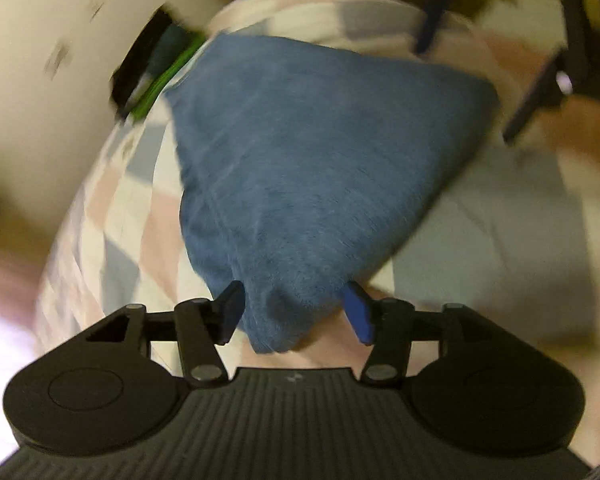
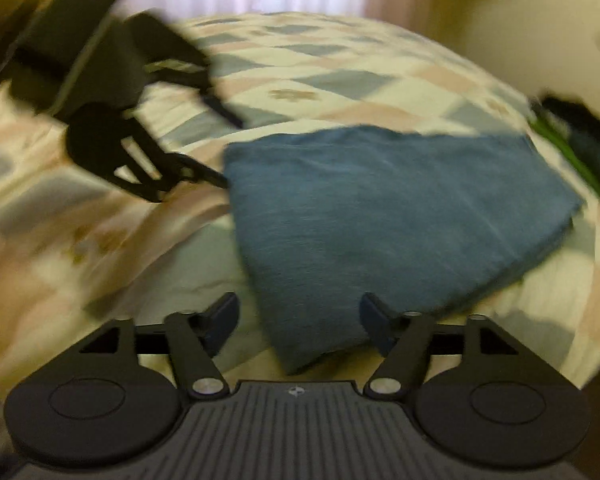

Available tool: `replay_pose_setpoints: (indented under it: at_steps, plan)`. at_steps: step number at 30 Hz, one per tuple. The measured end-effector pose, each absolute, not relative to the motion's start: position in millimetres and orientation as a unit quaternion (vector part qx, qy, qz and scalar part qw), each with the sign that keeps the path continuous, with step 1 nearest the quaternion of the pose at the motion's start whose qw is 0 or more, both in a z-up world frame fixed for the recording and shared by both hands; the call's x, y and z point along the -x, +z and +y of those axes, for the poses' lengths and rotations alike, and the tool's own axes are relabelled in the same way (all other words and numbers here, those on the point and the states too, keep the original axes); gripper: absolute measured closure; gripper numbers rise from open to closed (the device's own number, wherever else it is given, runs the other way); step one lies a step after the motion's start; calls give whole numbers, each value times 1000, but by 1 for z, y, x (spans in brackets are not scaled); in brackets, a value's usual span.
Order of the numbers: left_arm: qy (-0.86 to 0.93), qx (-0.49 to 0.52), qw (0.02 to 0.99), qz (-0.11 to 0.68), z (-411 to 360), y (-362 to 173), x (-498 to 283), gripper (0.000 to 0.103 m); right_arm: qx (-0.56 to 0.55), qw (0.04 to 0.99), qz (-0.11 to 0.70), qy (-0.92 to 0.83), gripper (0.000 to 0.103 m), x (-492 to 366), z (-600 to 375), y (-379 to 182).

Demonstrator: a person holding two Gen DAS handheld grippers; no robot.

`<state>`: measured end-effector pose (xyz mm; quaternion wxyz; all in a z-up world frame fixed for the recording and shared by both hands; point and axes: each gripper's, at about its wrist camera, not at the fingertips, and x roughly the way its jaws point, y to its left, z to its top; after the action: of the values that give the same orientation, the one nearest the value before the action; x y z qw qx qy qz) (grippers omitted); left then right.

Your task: Fold clothes

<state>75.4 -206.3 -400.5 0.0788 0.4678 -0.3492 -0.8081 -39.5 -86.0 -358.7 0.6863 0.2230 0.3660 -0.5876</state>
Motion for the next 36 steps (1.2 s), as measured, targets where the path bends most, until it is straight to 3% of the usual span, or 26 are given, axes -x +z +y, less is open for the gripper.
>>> replay_pose_setpoints:
  at_steps: [2,6,9,12,13,15,16,20,24,26,31,33,36]
  plan:
    - [-784,-459,65,-414,-201,-418,-78,39,-157,673,418,-589,28,20,-79,-374]
    - [-734,-428,45,-526,-198,-454,-87,39,-8,613,542,-574,28,-5,-72,-420]
    - [-720,-409,48,-559,-199,-469,-86,39,48,596,555,-578,28,-10,-74,-435]
    - [-719,-409,53,-559,-200,-473,-83,54,104,576,566,-581,29,-14,-81,-448]
    - [-721,-413,52,-554,-201,-472,-82,67,113,575,567,-578,31,-14,-85,-450]
    - [-731,-425,48,-532,-203,-462,-79,74,120,585,569,-565,45,-11,-92,-453]
    - [-736,-432,46,-519,-204,-457,-77,78,108,597,571,-553,63,-8,-95,-452]
    - [-791,-473,49,-386,-228,-394,-53,83,-3,669,522,-529,86,33,-114,-415]
    - [-838,-487,86,-230,-266,-312,-3,85,-253,749,354,-500,87,136,-156,-342]
    - [-860,-467,119,-165,-283,-278,27,84,-326,765,284,-478,88,192,-174,-321]
    - [-891,-390,229,-37,-328,-237,131,72,-385,764,197,-479,88,322,-217,-289]
    - [-900,-329,285,32,-346,-227,161,67,-411,752,177,-484,88,378,-245,-296]
    - [-880,-292,359,110,-367,-237,195,67,-459,728,164,-482,88,444,-285,-326]
